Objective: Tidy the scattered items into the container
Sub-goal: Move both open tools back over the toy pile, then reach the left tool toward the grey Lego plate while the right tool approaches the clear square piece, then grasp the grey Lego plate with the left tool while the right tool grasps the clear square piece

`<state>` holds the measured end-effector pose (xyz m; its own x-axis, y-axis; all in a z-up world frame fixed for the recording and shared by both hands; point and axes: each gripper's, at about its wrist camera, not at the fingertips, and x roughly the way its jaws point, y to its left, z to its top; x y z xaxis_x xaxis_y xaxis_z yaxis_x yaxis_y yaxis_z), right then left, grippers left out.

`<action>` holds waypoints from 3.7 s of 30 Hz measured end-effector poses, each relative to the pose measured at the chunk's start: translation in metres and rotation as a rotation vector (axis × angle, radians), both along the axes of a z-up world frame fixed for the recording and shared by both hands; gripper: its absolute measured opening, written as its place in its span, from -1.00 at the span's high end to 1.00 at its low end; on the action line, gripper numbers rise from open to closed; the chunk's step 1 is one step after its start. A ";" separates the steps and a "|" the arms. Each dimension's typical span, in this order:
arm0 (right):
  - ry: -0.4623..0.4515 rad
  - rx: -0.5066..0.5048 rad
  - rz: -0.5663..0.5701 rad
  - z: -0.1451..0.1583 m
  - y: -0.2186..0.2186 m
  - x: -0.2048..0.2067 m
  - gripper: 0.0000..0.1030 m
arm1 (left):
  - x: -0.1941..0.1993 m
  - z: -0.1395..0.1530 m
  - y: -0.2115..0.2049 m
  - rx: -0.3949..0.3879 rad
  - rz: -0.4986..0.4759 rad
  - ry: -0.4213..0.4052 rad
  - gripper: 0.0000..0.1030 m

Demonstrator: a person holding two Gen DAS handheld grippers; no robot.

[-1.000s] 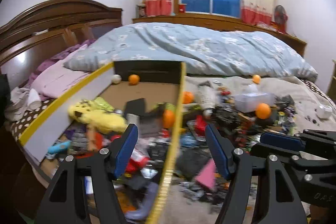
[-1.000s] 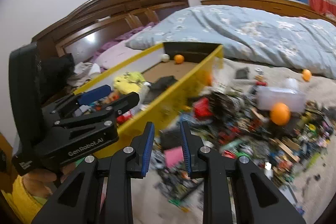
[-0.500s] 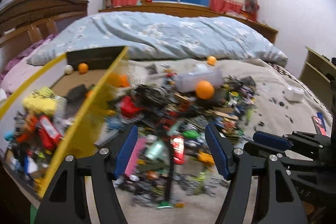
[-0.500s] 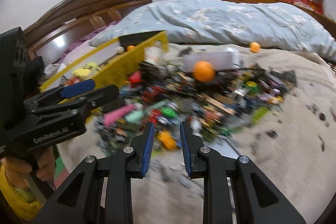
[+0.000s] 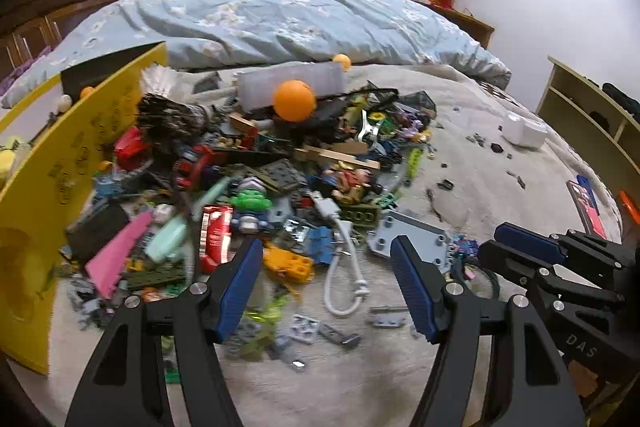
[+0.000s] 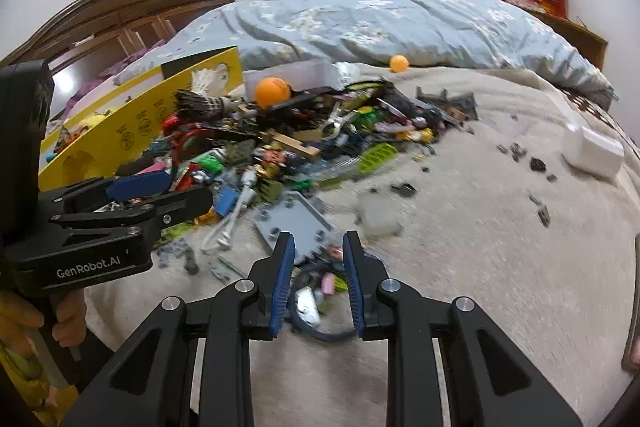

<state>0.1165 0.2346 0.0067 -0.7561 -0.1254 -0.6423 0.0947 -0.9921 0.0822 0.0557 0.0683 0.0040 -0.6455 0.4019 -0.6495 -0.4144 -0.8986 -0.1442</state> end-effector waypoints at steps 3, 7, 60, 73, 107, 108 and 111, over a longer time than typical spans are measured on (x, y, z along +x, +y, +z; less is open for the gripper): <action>-0.003 -0.004 -0.018 -0.003 0.007 0.001 0.51 | 0.001 -0.002 0.008 0.005 -0.022 -0.006 -0.30; -0.011 -0.015 -0.040 -0.008 0.014 -0.001 0.51 | 0.003 -0.003 0.016 -0.017 -0.043 0.009 -0.30; -0.039 -0.080 -0.026 -0.027 0.031 -0.050 0.51 | 0.006 -0.028 0.050 -0.094 -0.118 0.049 -0.39; -0.028 -0.014 -0.103 -0.021 0.041 -0.037 0.62 | 0.008 -0.040 0.061 -0.111 -0.144 0.036 -0.40; 0.009 -0.123 -0.118 -0.032 0.055 -0.021 0.64 | 0.013 -0.009 0.049 -0.079 -0.100 0.093 -0.39; 0.013 -0.123 -0.117 -0.030 0.054 -0.020 0.64 | 0.014 -0.006 0.047 -0.078 -0.097 0.104 -0.39; 0.019 -0.112 -0.101 -0.023 0.048 -0.019 0.64 | 0.014 -0.001 0.044 -0.063 -0.092 0.116 -0.39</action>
